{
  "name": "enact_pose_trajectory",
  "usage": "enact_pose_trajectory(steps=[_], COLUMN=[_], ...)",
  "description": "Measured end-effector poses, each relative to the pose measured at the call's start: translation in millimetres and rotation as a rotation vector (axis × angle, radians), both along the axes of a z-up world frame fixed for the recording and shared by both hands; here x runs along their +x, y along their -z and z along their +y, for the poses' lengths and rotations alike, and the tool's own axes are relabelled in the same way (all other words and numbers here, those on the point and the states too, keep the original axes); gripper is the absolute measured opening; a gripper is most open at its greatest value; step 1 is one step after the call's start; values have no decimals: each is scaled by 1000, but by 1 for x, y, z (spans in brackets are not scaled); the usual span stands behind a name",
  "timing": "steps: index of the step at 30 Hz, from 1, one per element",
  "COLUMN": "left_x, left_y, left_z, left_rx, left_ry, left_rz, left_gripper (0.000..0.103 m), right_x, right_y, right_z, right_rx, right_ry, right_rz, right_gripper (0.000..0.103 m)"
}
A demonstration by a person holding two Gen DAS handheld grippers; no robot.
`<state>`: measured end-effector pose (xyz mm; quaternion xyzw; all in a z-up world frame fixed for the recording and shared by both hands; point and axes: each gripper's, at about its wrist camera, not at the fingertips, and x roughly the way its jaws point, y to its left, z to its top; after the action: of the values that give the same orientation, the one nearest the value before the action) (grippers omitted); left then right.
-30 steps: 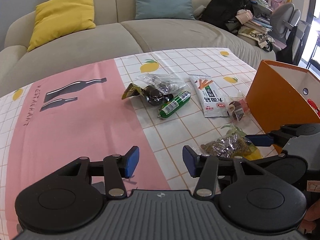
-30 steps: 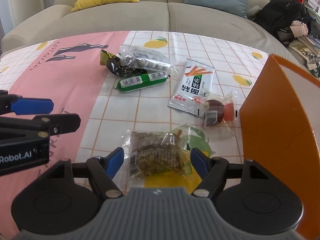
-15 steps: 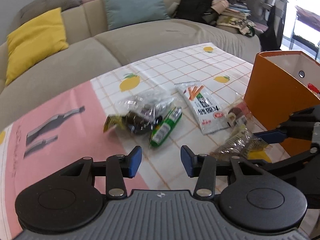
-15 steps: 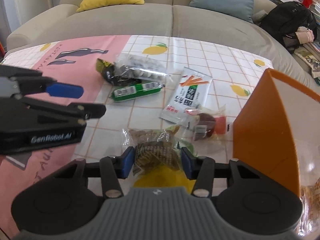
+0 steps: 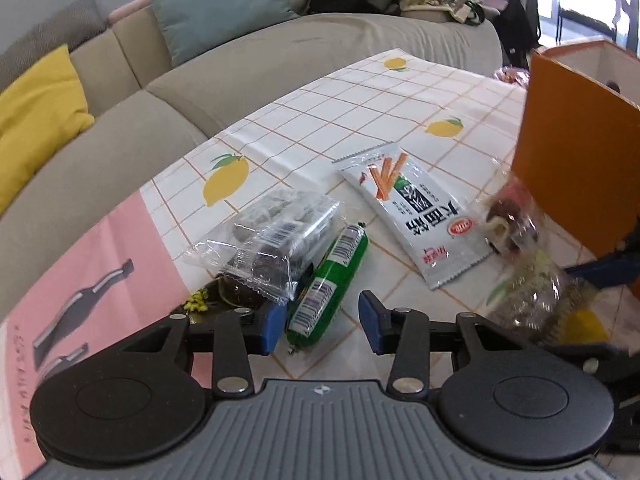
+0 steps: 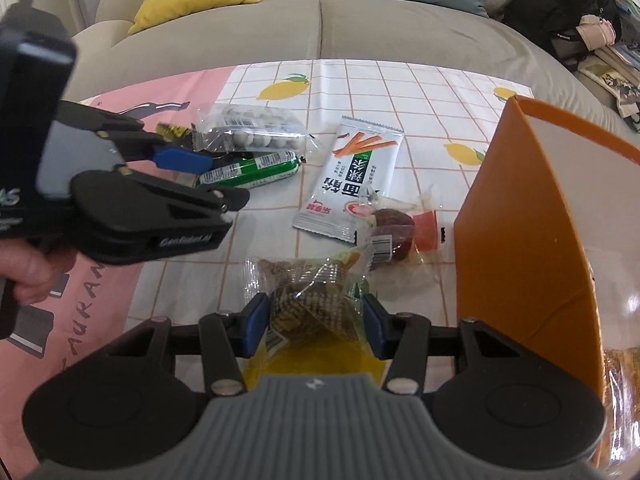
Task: Organize snacks
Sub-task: 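Grasp the green sausage stick with the left tool while the right tool grasps the brown nut bag, then carry the sausage stick and nut bag over the orange box with both tools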
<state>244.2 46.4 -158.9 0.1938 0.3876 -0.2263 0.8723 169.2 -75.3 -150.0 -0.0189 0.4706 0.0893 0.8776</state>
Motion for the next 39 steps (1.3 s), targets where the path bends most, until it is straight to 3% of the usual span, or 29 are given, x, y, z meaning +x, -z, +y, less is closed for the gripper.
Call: enact_pose_trajectory(steps=[2,6,9,17,23,26,31,34,36,39], left_x=[4,6,1,-30,-61,-81,-97,-95,-92,-85], left_y=[1,5,3,-5,-10,-12,-13,-12,-11,-9], left_z=[0,-3,-4,2,26,30,29,31,33,33], left_rx=[-13,-11,-9,7,-101,-123,-126,-135,-156,-169], left_ry=[-12,-40,-65,-171,-334,-378,-389,-394,-404,-404], left_rz=[13,31,52,156,317,354,376,360,343,320], left_gripper=[50,35,30,26,26,26,27,32,43,45], right_x=[0,-2,-3,-6,-15,-20,-30,-33,-34,-34], right_y=[0,0,-1,-1,-3,-4,-5,-5,-5,-5], right_z=[0,1,0,2,4,6,11,12,11,10], right_rx=[2,-1,3,0,15,16,16,13,14,10], right_ry=[3,3,7,7,16,6,-12,-16,-14,-13], right_rz=[-2,-7,-3,11,35,44,59,63,67,69], right_gripper=[50,50,50,50,49,49,49,49,49,50])
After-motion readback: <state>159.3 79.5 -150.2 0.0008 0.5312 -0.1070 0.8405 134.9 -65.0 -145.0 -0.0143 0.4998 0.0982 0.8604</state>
